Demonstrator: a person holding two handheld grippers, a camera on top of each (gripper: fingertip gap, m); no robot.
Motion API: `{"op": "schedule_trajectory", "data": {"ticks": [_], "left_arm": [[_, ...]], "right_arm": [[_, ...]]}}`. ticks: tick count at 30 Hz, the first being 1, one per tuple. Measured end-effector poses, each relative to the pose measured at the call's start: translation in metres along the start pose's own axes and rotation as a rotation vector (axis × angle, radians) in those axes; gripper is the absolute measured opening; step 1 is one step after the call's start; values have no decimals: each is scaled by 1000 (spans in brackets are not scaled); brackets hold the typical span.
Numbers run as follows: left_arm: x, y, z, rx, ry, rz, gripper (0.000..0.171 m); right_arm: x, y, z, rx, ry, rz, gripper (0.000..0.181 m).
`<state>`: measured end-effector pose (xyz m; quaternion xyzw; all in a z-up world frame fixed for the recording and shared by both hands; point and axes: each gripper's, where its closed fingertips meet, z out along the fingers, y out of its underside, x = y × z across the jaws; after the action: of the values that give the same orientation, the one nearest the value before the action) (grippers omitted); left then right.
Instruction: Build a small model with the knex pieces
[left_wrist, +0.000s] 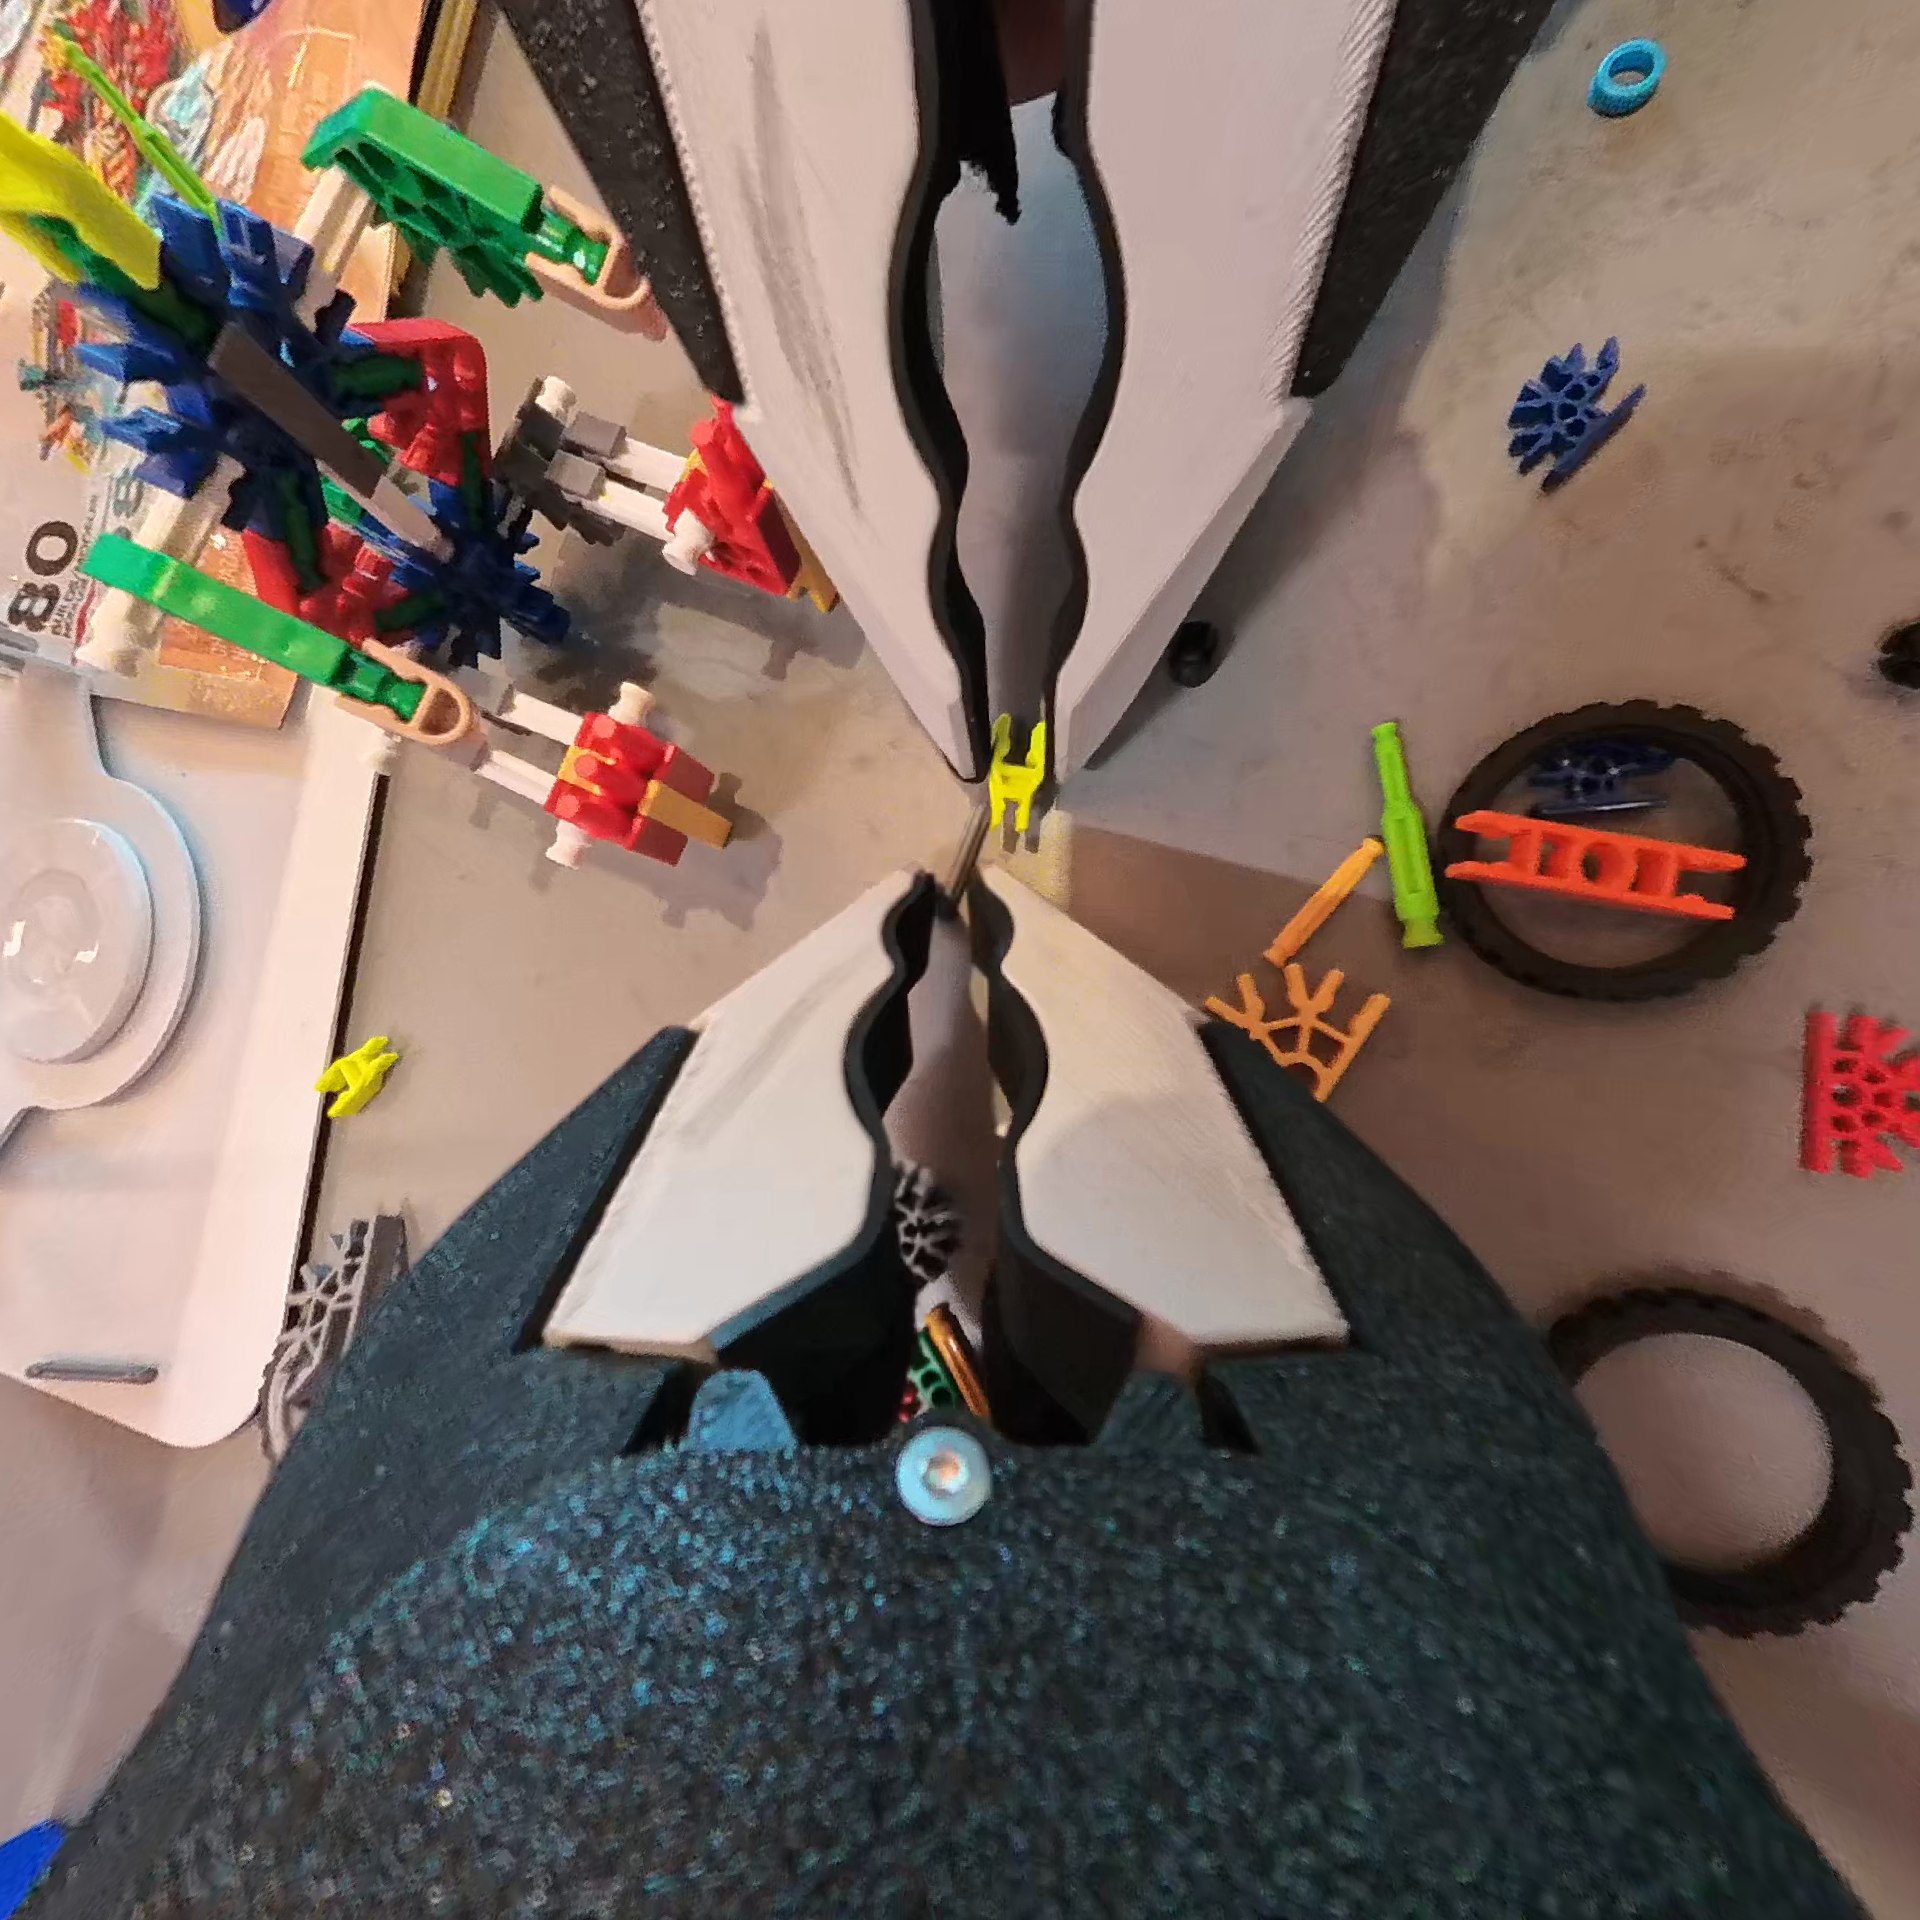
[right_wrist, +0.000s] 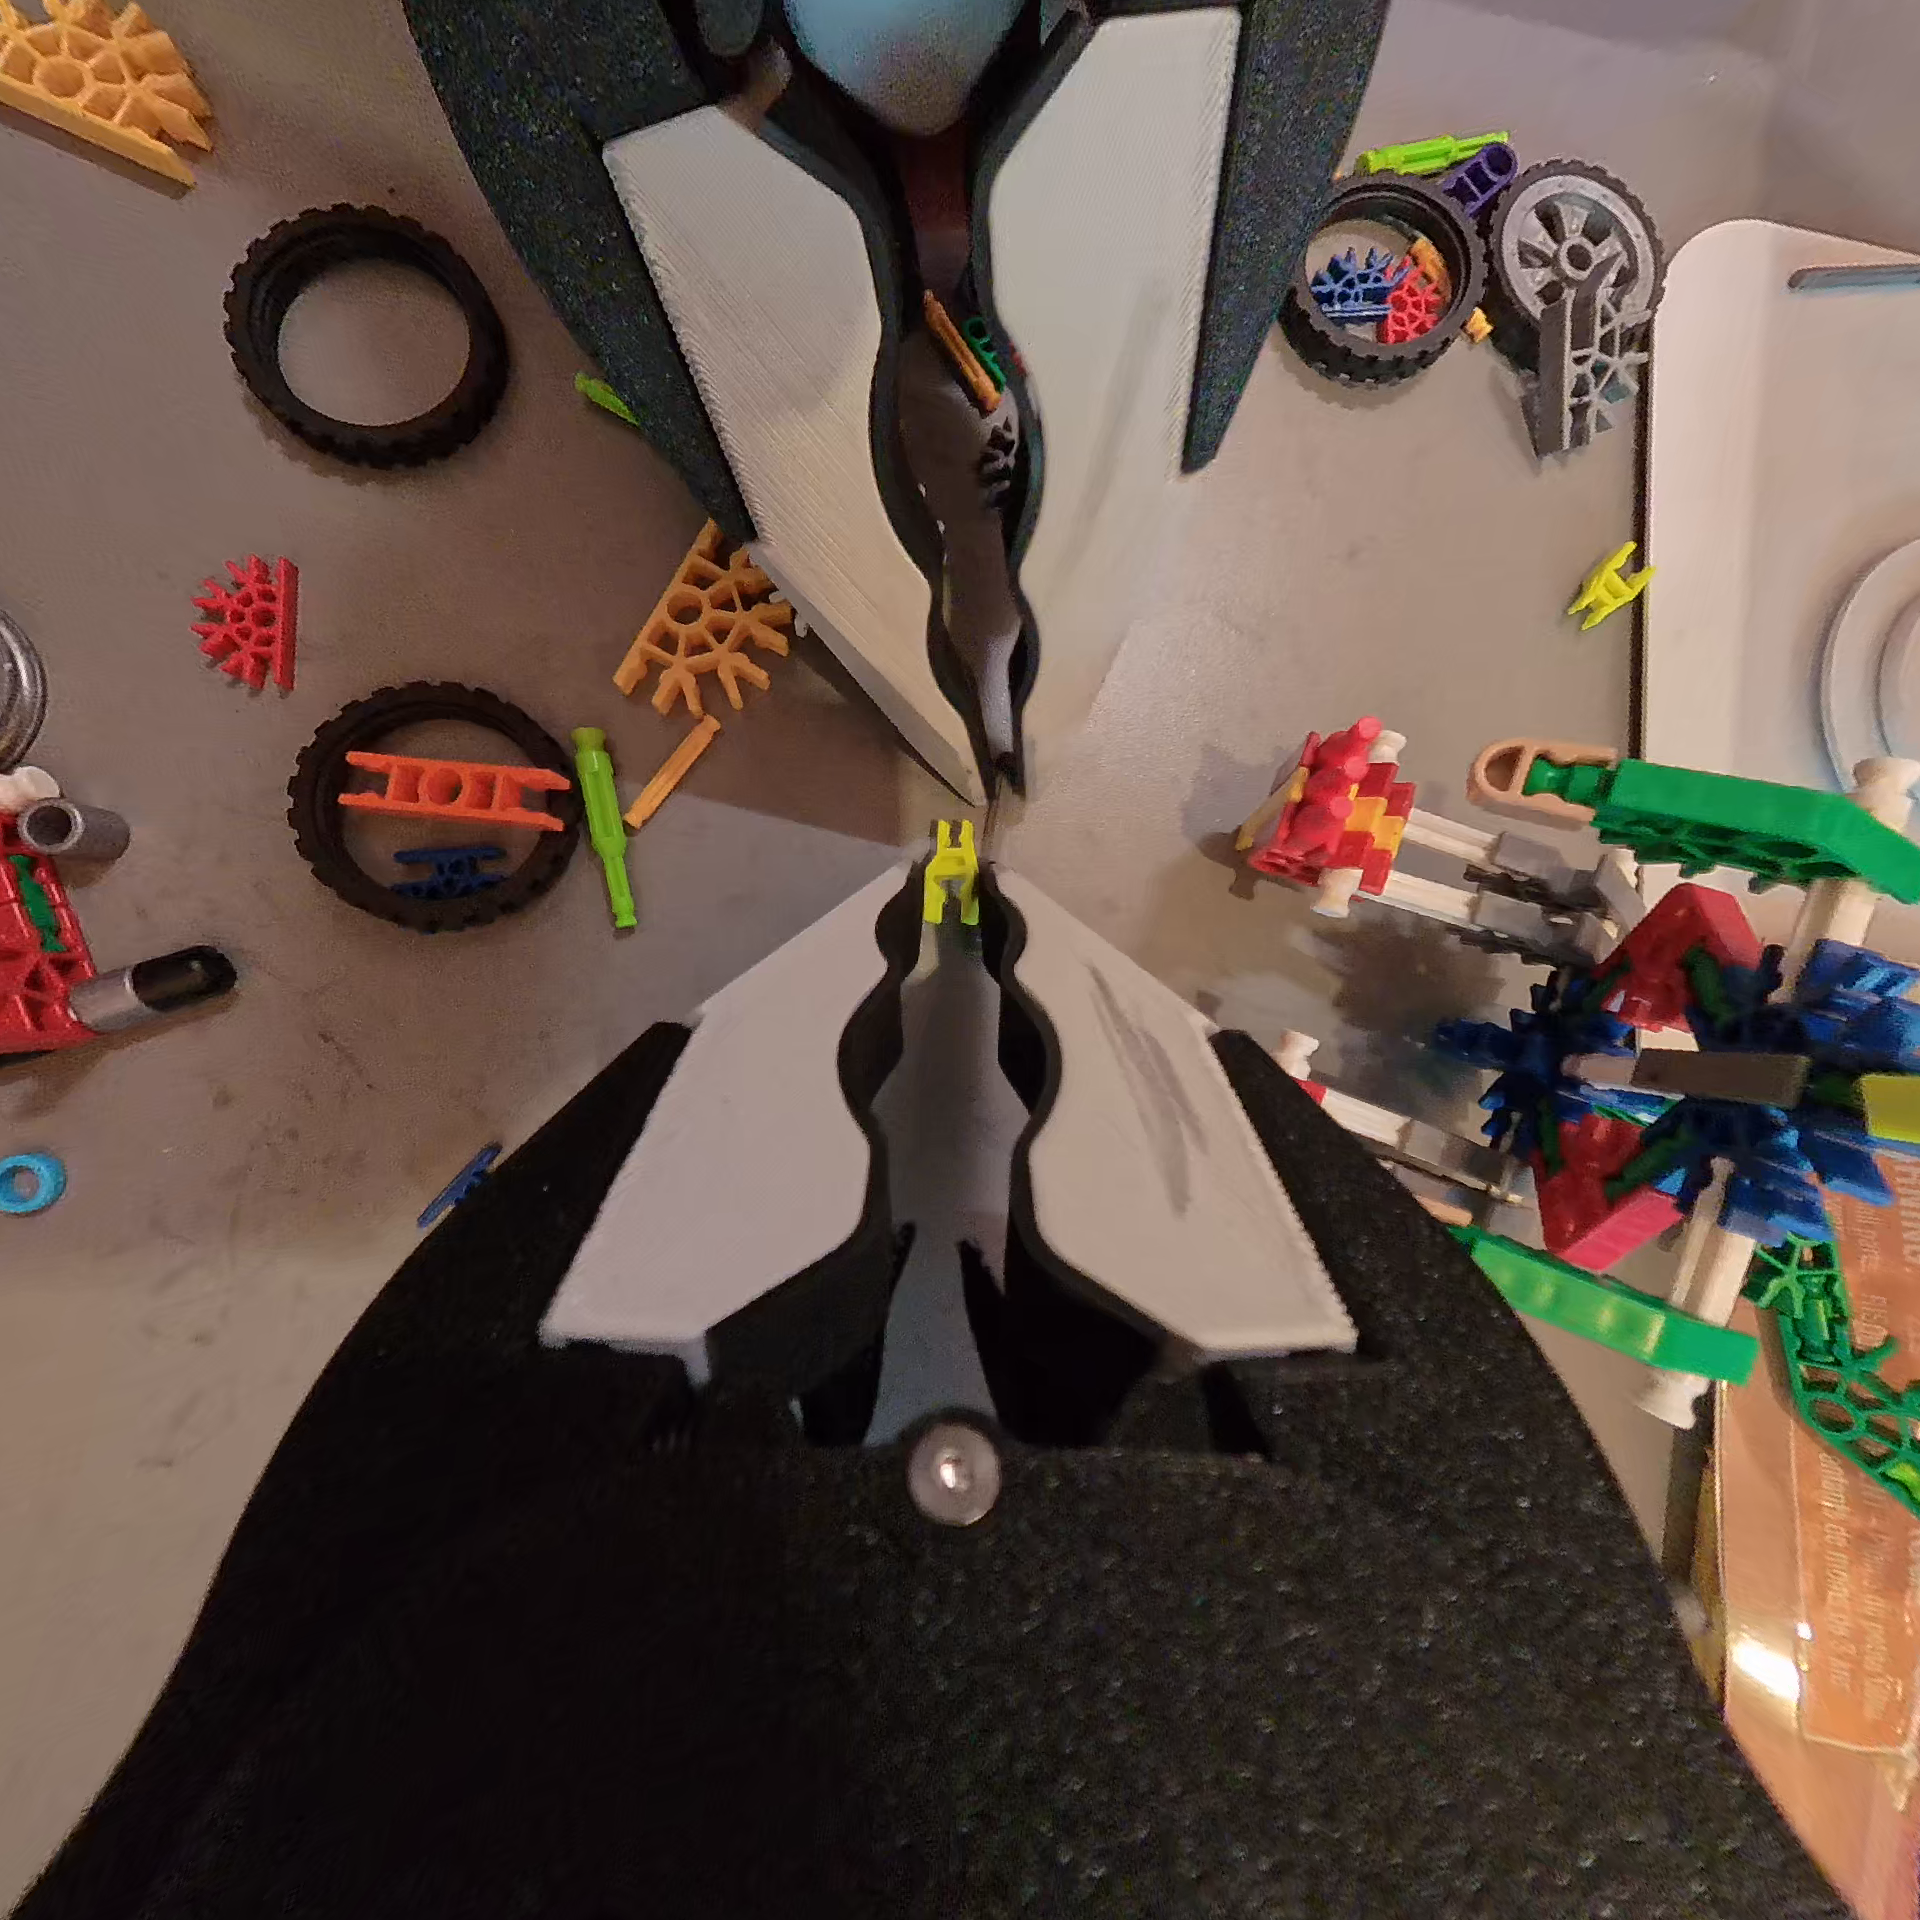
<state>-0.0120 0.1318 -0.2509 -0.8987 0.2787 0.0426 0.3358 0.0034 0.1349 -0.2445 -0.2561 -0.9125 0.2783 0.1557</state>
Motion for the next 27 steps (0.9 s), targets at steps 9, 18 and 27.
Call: {"op": "schedule_trajectory", "data": {"ticks": [9,18,27], "left_arm": [[-6,5,-1,-36,-54,-99,1],[-7,9,-4,-58,-82,-187,1],[-6,5,-1,-43,-66,-214,3]], "right_arm": [[3,0,0,-4,19,-5,10],[8,2,6,-30,71,-26,10],[16,2,7,-32,119,-35,10]]}}
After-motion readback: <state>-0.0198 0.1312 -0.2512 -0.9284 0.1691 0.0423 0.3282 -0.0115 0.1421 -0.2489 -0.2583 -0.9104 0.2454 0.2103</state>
